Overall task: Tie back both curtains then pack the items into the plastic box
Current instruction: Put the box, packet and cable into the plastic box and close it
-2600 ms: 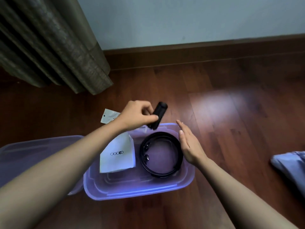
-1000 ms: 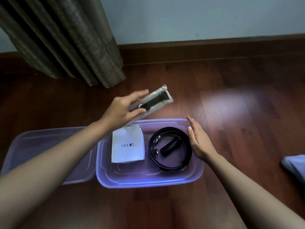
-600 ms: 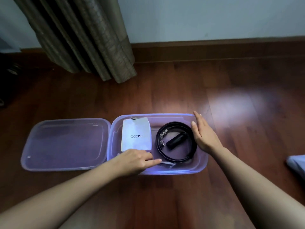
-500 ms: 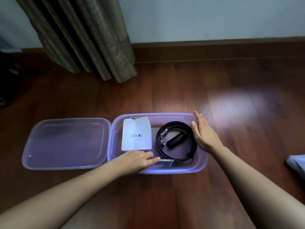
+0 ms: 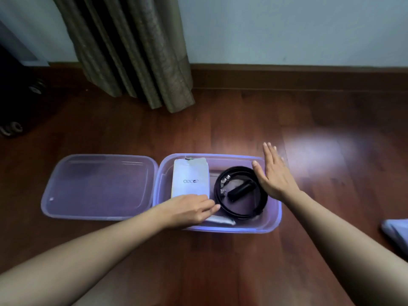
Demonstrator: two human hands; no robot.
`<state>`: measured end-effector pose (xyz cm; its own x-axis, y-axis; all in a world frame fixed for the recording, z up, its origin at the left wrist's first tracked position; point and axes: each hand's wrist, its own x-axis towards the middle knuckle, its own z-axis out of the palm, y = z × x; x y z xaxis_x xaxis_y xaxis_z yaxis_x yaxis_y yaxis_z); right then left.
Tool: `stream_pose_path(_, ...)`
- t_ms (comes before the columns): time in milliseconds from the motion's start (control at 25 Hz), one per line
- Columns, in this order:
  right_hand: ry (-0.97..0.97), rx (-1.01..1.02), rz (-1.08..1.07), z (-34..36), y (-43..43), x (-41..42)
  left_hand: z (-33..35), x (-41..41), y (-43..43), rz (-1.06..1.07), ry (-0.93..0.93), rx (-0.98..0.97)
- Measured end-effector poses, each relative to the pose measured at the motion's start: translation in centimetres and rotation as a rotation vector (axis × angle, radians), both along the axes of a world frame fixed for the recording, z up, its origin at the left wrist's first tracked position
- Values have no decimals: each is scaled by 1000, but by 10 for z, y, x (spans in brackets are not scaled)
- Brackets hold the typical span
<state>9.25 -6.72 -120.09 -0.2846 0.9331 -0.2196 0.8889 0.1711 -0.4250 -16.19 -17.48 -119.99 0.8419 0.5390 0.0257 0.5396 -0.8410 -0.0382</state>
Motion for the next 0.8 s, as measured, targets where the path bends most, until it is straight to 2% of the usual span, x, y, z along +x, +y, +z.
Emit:
stream_pose_path(120,43,61,95,38,19,-53,32,-38,8,245,-118,12)
stream_pose_path(280,119,113,244,72,15,-171,57,-139,5,687,-95,-11)
stream_pose_path(440,179,-28,330,51,-54,-267,55,-218,-23,1162,-163,-63)
stream_pose_path(560,111,-145,363,24,-108,-316,32,-262,-55,1421,-123,-225)
stream_pose_path(800,-206,-242,259,-17,-130,-336,-12,-301,-80,1702,-77,-351)
